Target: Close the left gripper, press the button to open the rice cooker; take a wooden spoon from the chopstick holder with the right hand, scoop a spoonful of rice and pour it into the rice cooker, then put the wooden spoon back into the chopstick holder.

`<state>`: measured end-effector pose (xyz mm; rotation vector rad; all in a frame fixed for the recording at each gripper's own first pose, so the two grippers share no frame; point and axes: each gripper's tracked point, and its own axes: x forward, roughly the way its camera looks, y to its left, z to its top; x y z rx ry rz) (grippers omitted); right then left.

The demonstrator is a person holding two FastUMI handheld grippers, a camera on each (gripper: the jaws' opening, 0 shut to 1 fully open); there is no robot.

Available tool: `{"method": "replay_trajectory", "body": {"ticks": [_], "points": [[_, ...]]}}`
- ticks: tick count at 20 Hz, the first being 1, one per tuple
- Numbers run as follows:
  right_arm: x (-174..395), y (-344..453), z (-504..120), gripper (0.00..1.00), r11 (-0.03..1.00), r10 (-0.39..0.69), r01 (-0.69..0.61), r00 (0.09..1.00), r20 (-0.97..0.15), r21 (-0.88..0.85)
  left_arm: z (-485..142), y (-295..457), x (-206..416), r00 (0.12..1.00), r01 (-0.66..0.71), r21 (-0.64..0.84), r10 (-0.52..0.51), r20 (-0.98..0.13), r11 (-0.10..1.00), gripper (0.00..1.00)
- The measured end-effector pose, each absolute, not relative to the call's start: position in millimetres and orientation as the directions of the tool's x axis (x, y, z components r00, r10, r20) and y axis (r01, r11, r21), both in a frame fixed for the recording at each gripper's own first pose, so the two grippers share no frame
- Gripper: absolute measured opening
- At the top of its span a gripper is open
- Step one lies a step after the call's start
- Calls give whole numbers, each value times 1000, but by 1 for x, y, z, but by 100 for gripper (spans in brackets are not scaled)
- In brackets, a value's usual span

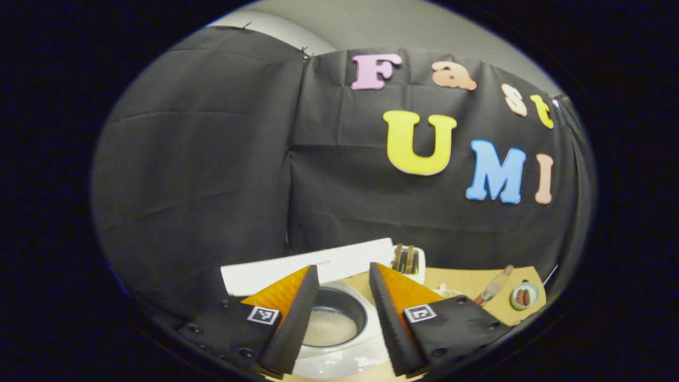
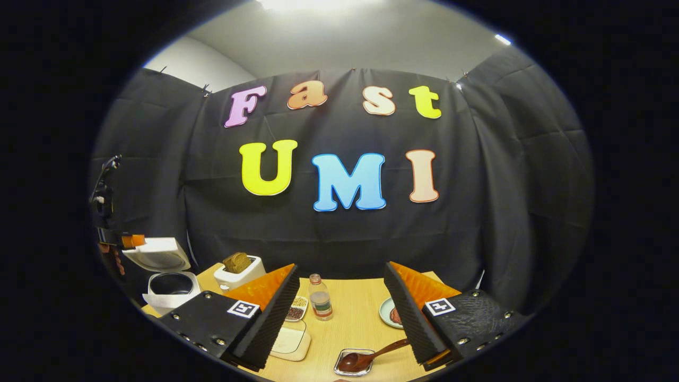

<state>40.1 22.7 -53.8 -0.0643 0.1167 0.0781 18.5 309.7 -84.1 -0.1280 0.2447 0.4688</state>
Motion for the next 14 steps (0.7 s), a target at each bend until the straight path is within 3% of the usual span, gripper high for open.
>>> {"method": "replay_trajectory", "body": {"ticks": [2,9,14], "points": [[40,16,-56,98,996,71,-78,989,-126,-52,-61,295,8,877,-451,-61,430,-214,891,96],[40,-34,-87,98,1000,-1,-5,982,-188,-29,-35,192,-3,943,-331,-97,325,-69,939,97],[44,-81,-157,98,997,-68,73,940,-334,2,-48,125,-6,969,-237,-96,228,-92,967,96]]}}
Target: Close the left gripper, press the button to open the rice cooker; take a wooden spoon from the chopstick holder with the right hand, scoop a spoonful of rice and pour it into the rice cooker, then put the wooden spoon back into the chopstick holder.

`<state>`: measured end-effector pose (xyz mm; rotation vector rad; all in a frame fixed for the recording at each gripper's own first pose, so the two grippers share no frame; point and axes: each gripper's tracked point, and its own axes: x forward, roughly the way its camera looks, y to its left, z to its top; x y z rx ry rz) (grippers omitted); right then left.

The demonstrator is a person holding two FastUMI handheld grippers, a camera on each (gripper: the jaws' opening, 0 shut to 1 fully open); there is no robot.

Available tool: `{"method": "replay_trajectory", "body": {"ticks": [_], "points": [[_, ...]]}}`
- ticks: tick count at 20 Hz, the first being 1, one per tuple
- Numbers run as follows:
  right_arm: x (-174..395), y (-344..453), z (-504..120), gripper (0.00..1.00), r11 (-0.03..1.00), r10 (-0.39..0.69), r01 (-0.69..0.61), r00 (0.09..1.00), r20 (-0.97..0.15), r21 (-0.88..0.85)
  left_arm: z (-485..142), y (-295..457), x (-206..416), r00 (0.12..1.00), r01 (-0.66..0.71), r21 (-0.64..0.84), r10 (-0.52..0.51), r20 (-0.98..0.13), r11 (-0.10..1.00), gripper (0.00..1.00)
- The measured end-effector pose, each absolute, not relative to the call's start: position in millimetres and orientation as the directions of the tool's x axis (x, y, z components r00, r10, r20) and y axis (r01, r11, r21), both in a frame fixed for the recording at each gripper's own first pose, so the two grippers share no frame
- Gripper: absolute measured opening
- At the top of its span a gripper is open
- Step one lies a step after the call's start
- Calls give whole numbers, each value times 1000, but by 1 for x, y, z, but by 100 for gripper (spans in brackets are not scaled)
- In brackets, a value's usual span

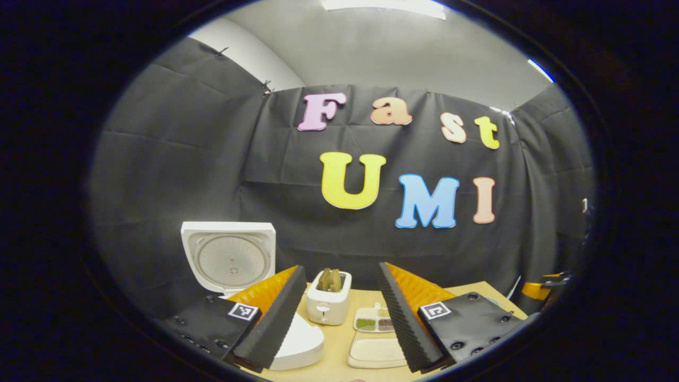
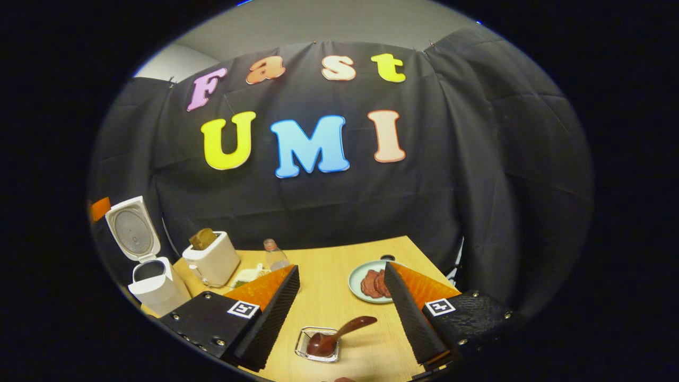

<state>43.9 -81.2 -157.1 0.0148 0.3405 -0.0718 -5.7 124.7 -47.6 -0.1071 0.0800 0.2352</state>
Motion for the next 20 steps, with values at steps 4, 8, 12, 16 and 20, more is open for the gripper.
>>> {"method": "replay_trajectory", "body": {"ticks": [4,8,12,16,20], "points": [[49,-96,-205,98,994,-68,98,900,-430,48,-53,115,-8,970,-227,-87,217,-113,970,96],[57,-100,-249,98,983,-30,117,862,-506,141,-60,106,-7,968,-229,-114,215,-127,967,95],[67,-95,-282,98,966,9,137,829,-559,220,-71,106,-9,959,-256,-136,234,-162,957,95],[76,-91,-297,91,959,26,141,820,-572,245,-74,107,-7,958,-250,-98,231,-173,963,96],[80,-81,-299,58,952,49,132,825,-563,275,-75,110,0,962,-229,-102,209,-173,968,94]]}}
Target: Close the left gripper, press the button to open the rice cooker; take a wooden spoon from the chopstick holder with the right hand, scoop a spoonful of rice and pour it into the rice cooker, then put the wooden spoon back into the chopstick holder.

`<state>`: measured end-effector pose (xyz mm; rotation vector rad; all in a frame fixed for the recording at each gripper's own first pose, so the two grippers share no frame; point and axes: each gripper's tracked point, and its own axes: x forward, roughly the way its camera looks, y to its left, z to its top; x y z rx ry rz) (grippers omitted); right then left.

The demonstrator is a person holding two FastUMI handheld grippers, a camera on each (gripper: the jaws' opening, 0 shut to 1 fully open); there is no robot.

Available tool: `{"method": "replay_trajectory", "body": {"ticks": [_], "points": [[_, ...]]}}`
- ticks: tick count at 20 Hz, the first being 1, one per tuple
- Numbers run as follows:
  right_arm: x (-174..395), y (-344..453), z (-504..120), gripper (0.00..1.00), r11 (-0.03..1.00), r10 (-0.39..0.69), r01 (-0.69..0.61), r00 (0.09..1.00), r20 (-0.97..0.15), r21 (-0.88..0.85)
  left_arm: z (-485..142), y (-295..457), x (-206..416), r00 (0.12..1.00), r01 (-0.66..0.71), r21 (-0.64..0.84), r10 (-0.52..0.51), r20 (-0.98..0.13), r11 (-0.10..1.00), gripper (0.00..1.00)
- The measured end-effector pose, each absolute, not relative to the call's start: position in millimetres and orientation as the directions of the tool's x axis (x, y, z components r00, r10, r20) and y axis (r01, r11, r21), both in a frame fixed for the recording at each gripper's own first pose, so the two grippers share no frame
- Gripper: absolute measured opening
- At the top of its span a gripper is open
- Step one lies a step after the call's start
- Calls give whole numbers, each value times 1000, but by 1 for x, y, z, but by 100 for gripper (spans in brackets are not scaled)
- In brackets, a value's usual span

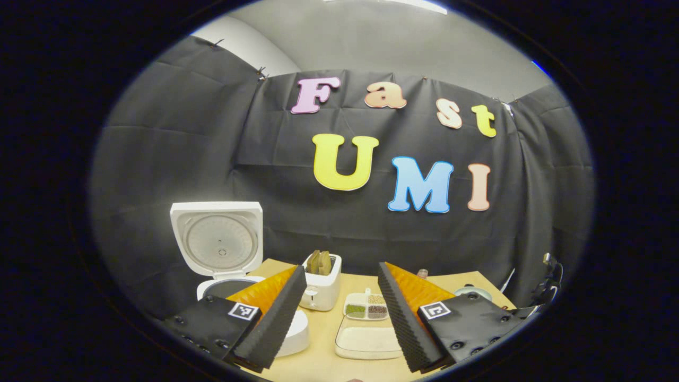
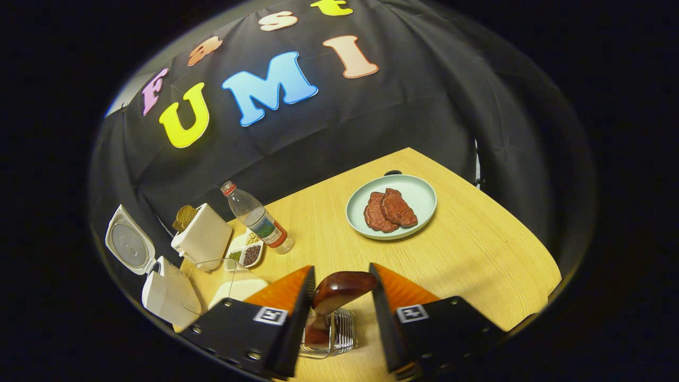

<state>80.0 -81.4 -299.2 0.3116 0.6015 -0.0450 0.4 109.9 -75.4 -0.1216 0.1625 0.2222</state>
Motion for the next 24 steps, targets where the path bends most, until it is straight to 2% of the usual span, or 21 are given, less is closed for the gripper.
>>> {"method": "replay_trajectory", "body": {"ticks": [1,2,3,4,6,8,9,14,19,24], "points": [[77,-74,-296,39,949,73,115,827,-558,295,-75,112,0,964,-225,-105,206,-170,969,94],[75,-70,-295,39,943,81,118,826,-558,312,-73,114,-1,966,-220,-110,201,-165,969,95],[72,-65,-293,31,942,93,108,825,-557,318,-73,117,-1,966,-219,-108,200,-161,970,95],[66,-63,-286,30,936,102,109,826,-555,335,-73,119,0,968,-214,-106,196,-160,971,96],[70,-57,-288,14,934,99,117,824,-558,338,-74,124,-1,970,-204,-95,188,-154,974,94],[69,-53,-282,13,938,78,126,831,-550,323,-72,129,0,974,-191,-85,177,-142,978,94],[66,-49,-272,8,939,76,122,836,-543,320,-72,130,-1,976,-185,-81,173,-136,979,94],[72,-30,-201,8,950,80,65,894,-440,305,-78,142,-3,981,-155,-58,146,-128,986,95],[89,36,-146,8,949,195,-88,919,-343,304,-87,153,-4,987,-118,-52,111,-118,992,95],[108,104,-163,8,936,286,-185,896,-340,301,-94,168,-5,988,-94,-59,85,-131,994,95]]}}
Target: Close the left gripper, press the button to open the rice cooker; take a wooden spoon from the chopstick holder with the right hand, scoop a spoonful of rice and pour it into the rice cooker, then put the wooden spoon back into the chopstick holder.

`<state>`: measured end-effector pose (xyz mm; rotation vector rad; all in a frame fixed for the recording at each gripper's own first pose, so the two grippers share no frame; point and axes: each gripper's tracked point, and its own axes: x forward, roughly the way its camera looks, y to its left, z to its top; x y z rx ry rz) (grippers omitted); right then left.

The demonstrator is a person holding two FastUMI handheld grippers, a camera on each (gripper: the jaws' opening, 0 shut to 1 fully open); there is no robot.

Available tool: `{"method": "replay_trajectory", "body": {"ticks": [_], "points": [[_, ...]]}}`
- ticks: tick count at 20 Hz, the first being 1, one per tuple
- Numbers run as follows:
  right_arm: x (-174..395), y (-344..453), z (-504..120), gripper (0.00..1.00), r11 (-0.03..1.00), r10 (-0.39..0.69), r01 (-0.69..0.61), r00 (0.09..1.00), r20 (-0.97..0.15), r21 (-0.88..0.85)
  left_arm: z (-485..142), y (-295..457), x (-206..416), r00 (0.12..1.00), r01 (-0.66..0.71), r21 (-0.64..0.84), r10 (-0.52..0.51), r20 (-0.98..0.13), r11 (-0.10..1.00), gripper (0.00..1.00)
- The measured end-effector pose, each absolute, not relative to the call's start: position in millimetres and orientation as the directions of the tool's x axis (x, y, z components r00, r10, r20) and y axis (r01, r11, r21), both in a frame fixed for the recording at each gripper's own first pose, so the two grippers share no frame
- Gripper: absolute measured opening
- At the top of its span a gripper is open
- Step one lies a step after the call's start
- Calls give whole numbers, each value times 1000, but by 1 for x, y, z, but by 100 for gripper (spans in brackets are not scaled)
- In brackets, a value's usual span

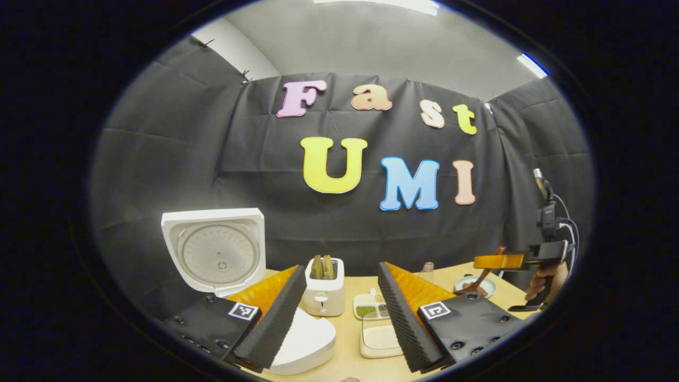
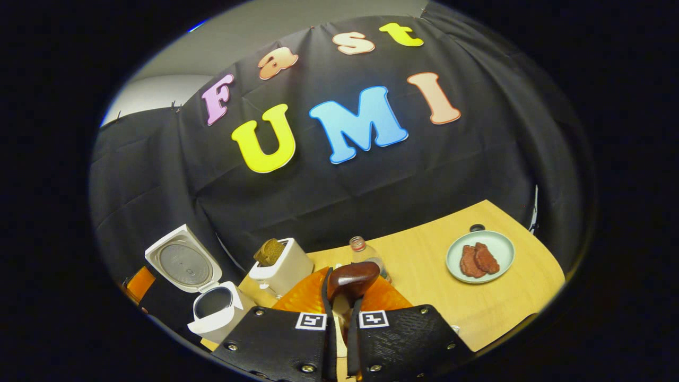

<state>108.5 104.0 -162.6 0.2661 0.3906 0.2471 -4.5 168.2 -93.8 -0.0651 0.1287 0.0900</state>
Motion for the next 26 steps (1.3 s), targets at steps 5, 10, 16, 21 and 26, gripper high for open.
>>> {"method": "replay_trajectory", "body": {"ticks": [5,10,16,21,26], "points": [[122,157,-214,8,929,334,-229,860,-387,291,-102,186,-11,988,-82,-32,77,-135,996,95],[129,192,-270,8,941,327,-240,822,-466,237,-118,194,-18,984,-70,-51,60,-168,996,95],[126,221,-310,8,939,343,-272,795,-500,212,-138,210,-30,973,-104,-58,90,-211,993,95],[108,243,-312,8,902,421,-287,757,-501,324,-143,220,-38,968,-129,-52,115,-222,990,95],[110,223,-309,8,818,455,-136,747,-485,559,-137,224,-40,968,-144,-50,130,-217,988,95]]}}
